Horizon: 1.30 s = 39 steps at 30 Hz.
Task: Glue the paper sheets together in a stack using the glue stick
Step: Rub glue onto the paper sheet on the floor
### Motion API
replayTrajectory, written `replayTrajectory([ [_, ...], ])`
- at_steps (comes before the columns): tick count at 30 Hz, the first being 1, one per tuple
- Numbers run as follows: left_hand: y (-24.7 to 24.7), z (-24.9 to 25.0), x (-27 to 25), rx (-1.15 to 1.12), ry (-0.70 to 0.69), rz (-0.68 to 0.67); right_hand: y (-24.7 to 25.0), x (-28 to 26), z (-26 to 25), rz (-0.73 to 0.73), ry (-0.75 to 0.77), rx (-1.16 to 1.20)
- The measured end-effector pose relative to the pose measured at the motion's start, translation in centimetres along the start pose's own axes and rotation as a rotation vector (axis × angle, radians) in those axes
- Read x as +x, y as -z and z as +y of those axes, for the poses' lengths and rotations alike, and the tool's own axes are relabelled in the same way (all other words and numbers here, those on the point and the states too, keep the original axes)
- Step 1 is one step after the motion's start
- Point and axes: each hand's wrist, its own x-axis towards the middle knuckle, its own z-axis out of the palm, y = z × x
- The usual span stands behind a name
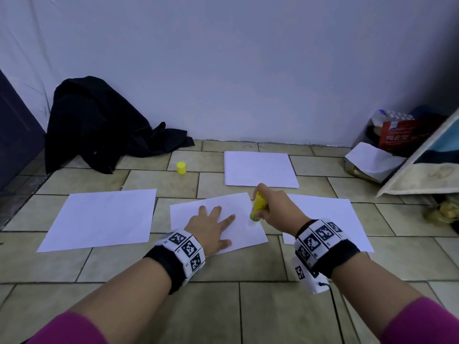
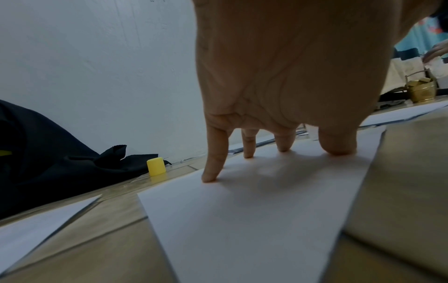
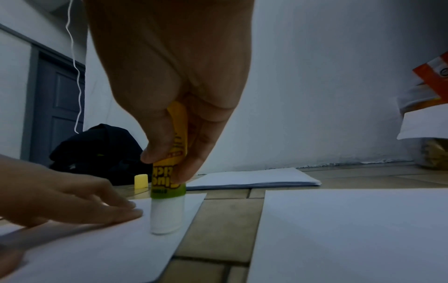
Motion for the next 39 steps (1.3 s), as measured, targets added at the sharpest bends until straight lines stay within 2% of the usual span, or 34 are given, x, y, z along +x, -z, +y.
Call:
replayTrajectory([
  [10, 1.2, -0.7, -0.4, -0.060, -0.018, 0.006, 1.2, -2.3, 0.5, -0.104, -0.072, -0.083],
  [12, 1.5, -0.8, -0.7, -0.060, -0.001, -0.014, 1.8, -2.0, 0.9, -0.025, -0.104, 0.012],
  [16, 1.9, -1.0, -1.0, 0.005, -0.001, -0.037, 3.1, -1.1, 1.3, 0.243, -0.147, 0.249],
  [19, 2.0, -1.0, -1.3, 0.012, 0.017, -0.050, 3.4, -0.4, 1.2, 0.308, -0.174, 0.379],
  [22, 1.8, -1.0, -1.8, -0.010, 0.036, -0.013, 2.7, 0.4, 0.8, 0.282, -0.201, 0.430],
  [25, 1.1, -1.4, -1.7, -0.043, -0.061, 0.064, 1.6, 1.3, 0.2, 0.230, -0.202, 0.439],
  [27, 0.8, -1.6, -1.6, -0.054, -0.115, 0.026, 0.8, 1.9, -0.3, 0.206, -0.194, 0.431],
  [33, 0.8, -1.7, -1.2, -0.038, -0.050, -0.014, -0.8, 3.6, -2.3, 0.164, -0.140, 0.396],
  [39, 0.2, -2.0, -1.1, -0.215, 0.030, 0.094, -2.0, 5.1, -5.2, 0.078, -0.028, 0.343],
])
